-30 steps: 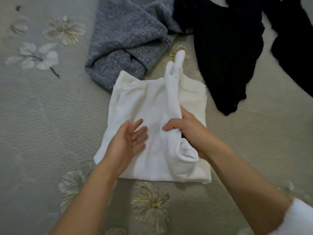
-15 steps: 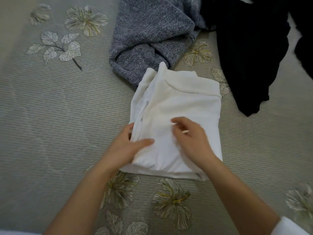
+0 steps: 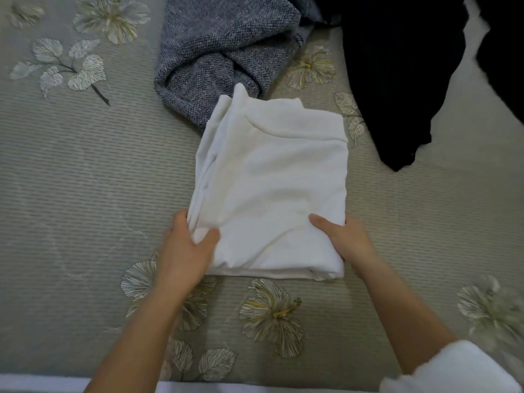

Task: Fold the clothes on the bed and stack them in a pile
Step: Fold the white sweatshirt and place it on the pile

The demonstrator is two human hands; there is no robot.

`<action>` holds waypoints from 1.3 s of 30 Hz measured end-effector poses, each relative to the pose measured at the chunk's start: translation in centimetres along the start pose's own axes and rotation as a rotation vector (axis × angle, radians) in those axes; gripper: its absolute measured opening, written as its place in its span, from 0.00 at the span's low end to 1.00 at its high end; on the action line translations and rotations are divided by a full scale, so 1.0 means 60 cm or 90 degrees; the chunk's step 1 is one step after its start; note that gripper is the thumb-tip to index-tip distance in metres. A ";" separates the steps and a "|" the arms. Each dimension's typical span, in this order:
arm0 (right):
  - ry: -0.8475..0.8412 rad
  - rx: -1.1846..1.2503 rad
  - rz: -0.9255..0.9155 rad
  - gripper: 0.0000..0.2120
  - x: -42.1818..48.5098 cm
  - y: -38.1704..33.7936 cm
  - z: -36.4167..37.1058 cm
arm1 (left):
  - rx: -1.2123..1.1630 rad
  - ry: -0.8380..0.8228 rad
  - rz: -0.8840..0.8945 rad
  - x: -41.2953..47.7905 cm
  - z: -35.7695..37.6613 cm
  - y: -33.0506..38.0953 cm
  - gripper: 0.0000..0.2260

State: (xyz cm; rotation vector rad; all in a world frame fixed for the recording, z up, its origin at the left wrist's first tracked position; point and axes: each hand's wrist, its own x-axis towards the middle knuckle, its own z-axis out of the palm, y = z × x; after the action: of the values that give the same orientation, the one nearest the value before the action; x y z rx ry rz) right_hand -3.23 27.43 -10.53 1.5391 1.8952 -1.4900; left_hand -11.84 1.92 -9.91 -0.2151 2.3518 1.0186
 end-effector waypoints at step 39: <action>-0.043 -0.595 -0.550 0.29 0.004 -0.055 0.095 | -0.384 0.170 -0.166 -0.108 0.070 -0.035 0.07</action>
State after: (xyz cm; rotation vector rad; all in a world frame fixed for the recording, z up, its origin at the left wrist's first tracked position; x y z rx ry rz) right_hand -8.23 23.18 -11.43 0.2459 2.7544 -0.5774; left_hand -3.91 2.97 -9.91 -0.9072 2.0912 1.6145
